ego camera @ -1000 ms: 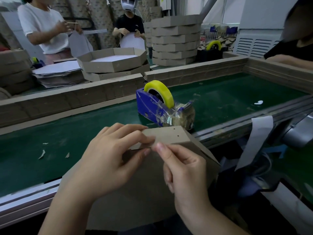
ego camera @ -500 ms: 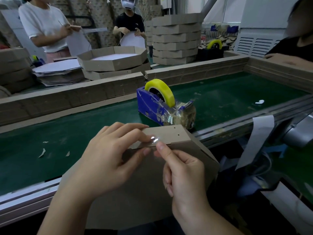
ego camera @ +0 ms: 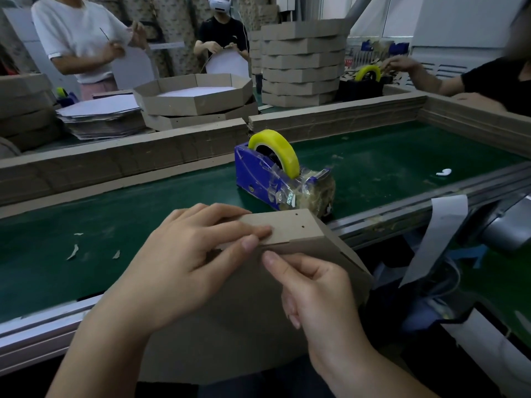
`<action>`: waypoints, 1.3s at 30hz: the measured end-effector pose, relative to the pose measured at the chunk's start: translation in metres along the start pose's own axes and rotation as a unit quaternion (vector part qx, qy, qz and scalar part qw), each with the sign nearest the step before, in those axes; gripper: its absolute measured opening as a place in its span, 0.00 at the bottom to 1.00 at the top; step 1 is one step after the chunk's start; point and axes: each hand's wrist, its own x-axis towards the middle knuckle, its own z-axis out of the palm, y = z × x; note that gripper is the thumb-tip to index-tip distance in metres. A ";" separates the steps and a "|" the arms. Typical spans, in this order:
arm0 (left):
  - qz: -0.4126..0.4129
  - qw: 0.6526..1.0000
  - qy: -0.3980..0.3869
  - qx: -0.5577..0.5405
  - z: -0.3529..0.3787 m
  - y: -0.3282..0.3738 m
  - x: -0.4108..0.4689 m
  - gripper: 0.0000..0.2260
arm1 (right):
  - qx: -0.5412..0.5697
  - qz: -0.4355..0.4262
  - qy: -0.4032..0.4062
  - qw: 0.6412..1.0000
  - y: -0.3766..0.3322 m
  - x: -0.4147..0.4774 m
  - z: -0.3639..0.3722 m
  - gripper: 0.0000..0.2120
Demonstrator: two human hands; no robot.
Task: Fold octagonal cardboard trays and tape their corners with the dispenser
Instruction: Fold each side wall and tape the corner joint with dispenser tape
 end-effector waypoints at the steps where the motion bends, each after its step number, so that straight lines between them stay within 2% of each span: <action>1: -0.009 1.000 0.020 0.011 0.002 0.003 0.001 0.18 | 0.008 -0.004 -0.004 1.000 0.001 0.000 0.001 0.08; 4: -0.031 0.993 0.089 0.075 0.012 0.013 0.005 0.14 | 0.010 -0.012 -0.011 1.000 0.003 0.001 0.002 0.08; 6: -0.031 0.990 0.115 0.080 0.018 0.014 0.007 0.13 | -0.003 -0.013 -0.013 1.000 0.004 0.001 0.001 0.07; 9: 0.004 0.990 0.123 0.070 0.020 0.007 0.006 0.16 | -0.013 0.032 -0.030 0.999 0.001 0.002 -0.002 0.09; 13: 0.028 0.989 0.121 0.078 0.021 0.000 0.004 0.14 | -0.038 0.073 -0.066 0.994 -0.005 0.008 -0.006 0.07; 17: 0.015 0.988 0.106 0.115 0.020 0.000 0.005 0.15 | -0.111 0.091 -0.094 0.985 -0.006 0.012 -0.014 0.19; 19: 0.008 0.987 0.099 0.123 0.019 -0.002 0.005 0.15 | -0.135 0.121 -0.101 0.978 -0.003 0.012 -0.015 0.21; 20: 0.007 0.988 0.098 0.122 0.019 -0.003 0.004 0.15 | -0.132 0.109 -0.097 0.980 -0.002 0.011 -0.016 0.20; 21: 0.007 0.988 0.098 0.121 0.018 -0.003 0.003 0.15 | -0.128 0.060 -0.080 0.987 -0.002 0.012 -0.018 0.19; 23: 0.010 0.987 0.099 0.129 0.017 -0.004 0.001 0.15 | -0.154 -0.126 -0.022 0.980 -0.006 0.016 -0.023 0.18; 25: 0.012 0.985 0.090 0.145 0.017 -0.003 0.000 0.16 | -0.258 -0.318 0.045 0.911 -0.016 0.025 -0.028 0.14; 26: 0.010 0.985 0.085 0.153 0.017 -0.002 -0.001 0.16 | -0.330 -0.364 0.065 0.869 -0.020 0.029 -0.029 0.13; 27: 0.006 0.984 0.079 0.162 0.017 -0.002 -0.001 0.17 | -0.388 -0.378 0.079 0.837 -0.021 0.033 -0.028 0.14; 28: 0.001 0.982 0.073 0.174 0.016 -0.001 -0.002 0.19 | -0.420 -0.370 0.085 0.824 -0.020 0.037 -0.027 0.15; 35: 0.003 0.967 0.000 0.256 0.009 0.008 0.003 0.27 | -0.408 -0.321 0.020 0.855 -0.023 0.044 -0.026 0.19; 37: 0.020 0.964 0.010 0.264 0.011 0.018 0.010 0.24 | -0.375 -0.324 -0.003 0.869 -0.031 0.045 -0.027 0.17; 39: 0.034 0.968 0.017 0.246 0.012 0.026 0.013 0.21 | -0.348 -0.327 0.015 0.879 -0.040 0.052 -0.036 0.15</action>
